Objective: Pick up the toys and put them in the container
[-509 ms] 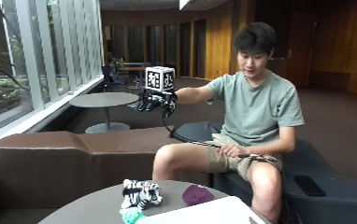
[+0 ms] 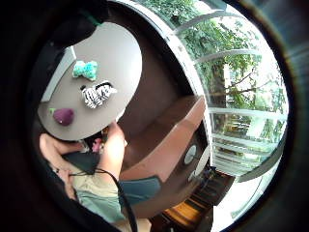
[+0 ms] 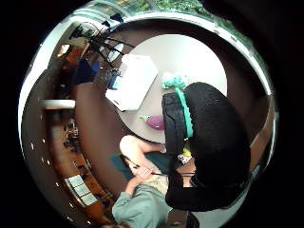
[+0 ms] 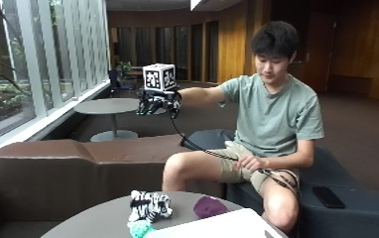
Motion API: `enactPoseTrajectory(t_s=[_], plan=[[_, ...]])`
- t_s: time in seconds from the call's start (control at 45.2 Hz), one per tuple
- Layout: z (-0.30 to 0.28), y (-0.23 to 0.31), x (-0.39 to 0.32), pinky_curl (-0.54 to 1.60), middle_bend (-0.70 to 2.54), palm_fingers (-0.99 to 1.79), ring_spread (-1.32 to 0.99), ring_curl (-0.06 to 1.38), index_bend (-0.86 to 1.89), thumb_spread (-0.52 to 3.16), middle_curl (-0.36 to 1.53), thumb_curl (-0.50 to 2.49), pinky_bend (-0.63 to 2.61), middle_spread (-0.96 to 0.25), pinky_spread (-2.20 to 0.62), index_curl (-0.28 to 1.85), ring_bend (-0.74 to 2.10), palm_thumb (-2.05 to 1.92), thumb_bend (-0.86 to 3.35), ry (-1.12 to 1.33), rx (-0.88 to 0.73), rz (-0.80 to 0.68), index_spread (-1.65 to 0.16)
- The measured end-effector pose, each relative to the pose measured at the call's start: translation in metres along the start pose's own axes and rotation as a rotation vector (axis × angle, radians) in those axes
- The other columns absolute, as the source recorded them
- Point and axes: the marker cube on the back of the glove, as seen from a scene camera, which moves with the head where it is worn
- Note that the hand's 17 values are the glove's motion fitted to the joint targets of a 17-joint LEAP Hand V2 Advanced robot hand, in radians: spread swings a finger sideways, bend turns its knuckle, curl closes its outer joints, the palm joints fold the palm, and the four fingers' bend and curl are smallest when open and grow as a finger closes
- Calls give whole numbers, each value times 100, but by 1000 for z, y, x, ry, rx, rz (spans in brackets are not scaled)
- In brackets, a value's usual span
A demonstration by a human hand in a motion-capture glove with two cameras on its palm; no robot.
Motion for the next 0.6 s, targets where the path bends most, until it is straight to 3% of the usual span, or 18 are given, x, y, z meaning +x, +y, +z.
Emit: enactPoseTrajectory(t_s=[0.155,0.597], plan=[[25,-24,0,30,18,-19,-11,20,3,150,22,12,82,-4,-7,11,51,0,0,-98,-85,-111,-23],[85,-70,11,33,15,-29,-9,23,4,140,26,21,80,-5,-5,9,42,-1,-2,-37,-209,-135,-24]])
